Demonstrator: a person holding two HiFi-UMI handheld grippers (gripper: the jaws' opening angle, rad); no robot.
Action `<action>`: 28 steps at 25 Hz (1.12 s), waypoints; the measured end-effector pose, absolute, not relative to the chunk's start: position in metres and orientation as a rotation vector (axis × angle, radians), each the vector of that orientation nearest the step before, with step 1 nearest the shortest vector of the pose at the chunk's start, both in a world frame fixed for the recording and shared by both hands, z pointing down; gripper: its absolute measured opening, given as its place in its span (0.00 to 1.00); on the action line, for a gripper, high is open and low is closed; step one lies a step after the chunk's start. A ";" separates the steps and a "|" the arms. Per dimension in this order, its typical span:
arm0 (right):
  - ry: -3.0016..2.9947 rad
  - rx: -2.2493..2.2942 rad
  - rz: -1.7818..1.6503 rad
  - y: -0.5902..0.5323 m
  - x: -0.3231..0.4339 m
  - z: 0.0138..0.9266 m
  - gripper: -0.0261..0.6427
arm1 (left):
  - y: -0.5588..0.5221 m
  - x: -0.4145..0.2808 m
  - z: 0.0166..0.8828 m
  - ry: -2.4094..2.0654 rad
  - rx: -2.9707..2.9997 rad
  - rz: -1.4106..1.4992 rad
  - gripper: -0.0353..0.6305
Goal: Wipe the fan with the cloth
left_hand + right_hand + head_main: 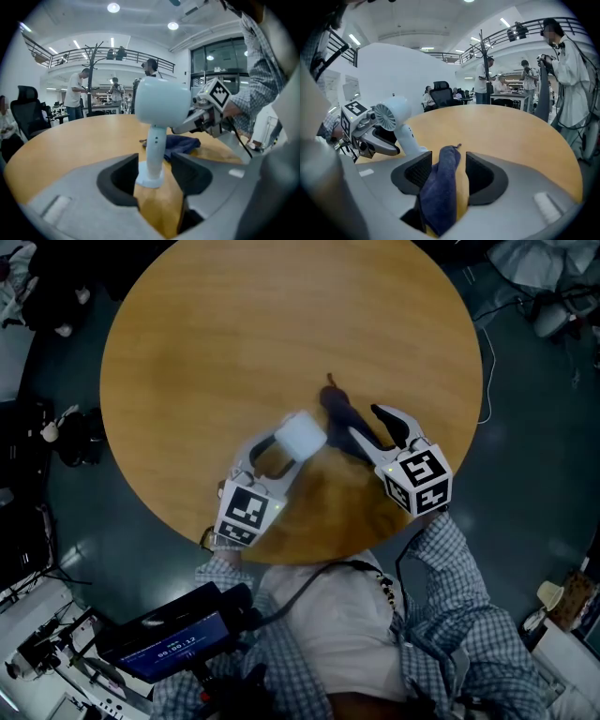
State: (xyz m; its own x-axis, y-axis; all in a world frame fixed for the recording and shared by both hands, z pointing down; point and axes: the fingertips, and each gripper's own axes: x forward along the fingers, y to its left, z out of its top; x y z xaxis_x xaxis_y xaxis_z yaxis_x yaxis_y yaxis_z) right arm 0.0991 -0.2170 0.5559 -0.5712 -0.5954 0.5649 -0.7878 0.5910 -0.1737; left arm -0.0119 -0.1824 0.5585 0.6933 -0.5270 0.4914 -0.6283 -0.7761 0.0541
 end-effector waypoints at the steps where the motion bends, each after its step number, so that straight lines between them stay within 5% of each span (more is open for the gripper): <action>1: -2.375 1.126 0.564 -0.217 0.101 0.553 0.36 | -0.182 -0.014 0.558 -0.933 2.688 0.677 0.37; 16: -2.419 1.363 0.546 -0.175 0.109 0.460 0.04 | -0.162 -0.053 0.455 -1.148 2.738 0.469 0.08; 28: -2.544 1.416 0.656 -0.165 0.102 0.430 0.04 | -0.150 -0.061 0.426 -1.117 2.785 0.377 0.06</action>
State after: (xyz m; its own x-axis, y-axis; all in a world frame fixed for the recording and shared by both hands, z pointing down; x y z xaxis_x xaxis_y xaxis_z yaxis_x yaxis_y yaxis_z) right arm 0.1018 -0.1655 0.4303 -0.5404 -0.7694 0.3406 -0.8382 0.4567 -0.2982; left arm -0.0608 -0.1500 0.4262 0.6973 -0.6632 0.2718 -0.6924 -0.7214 0.0161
